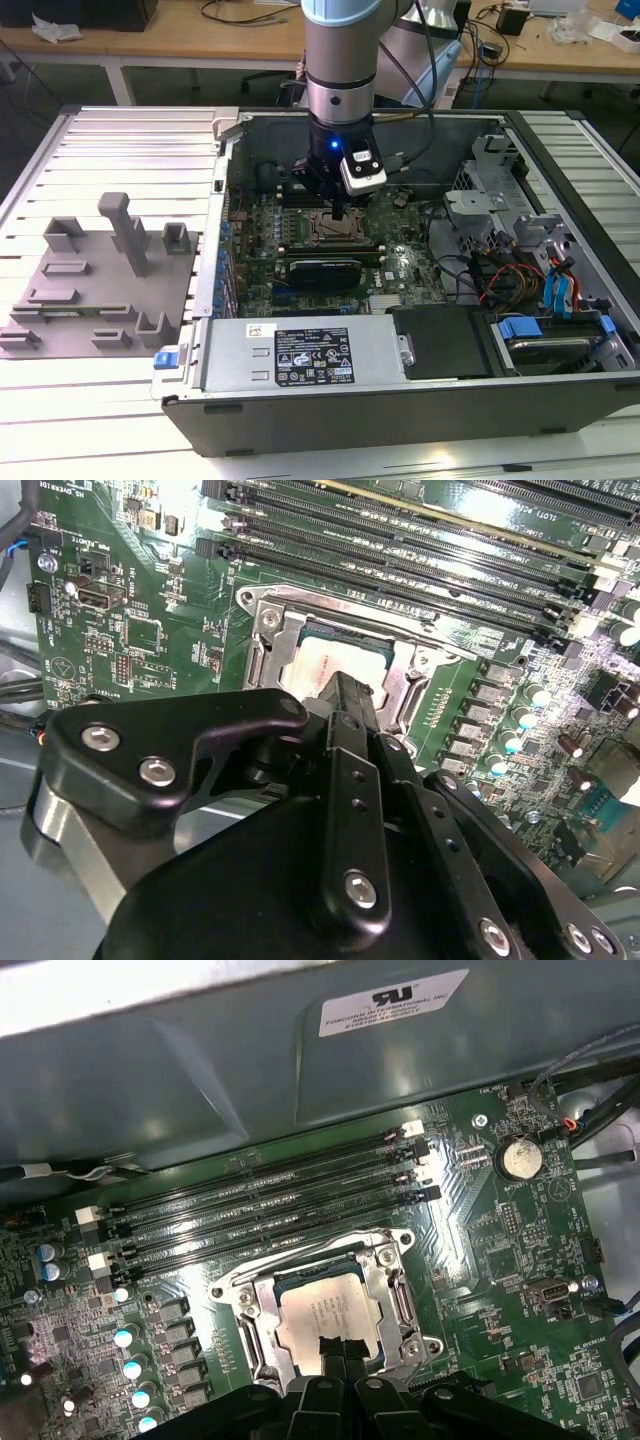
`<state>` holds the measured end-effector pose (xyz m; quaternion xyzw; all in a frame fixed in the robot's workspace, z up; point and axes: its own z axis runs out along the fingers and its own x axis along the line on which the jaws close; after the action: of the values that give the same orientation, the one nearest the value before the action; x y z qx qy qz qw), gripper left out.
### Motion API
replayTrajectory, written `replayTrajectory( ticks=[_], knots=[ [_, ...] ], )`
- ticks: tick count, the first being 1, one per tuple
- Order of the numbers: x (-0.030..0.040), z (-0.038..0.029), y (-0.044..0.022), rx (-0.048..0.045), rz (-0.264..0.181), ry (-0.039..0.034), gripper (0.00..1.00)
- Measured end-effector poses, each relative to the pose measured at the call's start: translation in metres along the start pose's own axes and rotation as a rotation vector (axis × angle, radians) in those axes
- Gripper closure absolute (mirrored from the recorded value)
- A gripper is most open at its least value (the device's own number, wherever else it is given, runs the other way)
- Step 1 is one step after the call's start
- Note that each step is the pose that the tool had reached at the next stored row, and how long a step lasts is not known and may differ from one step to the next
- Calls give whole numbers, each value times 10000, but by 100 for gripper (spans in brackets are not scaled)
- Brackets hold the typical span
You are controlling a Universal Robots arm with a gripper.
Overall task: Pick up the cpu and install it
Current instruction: 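Install the second cpu locking lever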
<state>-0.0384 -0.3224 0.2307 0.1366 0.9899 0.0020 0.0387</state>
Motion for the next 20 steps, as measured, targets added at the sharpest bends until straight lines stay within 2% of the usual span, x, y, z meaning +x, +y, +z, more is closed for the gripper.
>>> replayTrajectory(
  ticks=[7, 9, 11, 12, 14, 16, 17, 19, 20],
  knots=[
    [0, 0, 1, 4, 0, -1, 89],
    [-20, 1, -70, -5, -162, 11, 89],
    [-28, -5, -94, -1, -199, 32, 89],
    [-31, -18, -97, 1, -199, 40, 89],
    [-44, -88, -112, 1, -199, 49, 89],
    [-70, -90, -182, 20, -198, 116, 89],
    [-91, -88, -211, 36, -200, 180, 89],
    [-183, -81, -214, 68, -221, 302, 89],
    [-201, -80, -215, 75, -235, 323, 89]
  ],
)
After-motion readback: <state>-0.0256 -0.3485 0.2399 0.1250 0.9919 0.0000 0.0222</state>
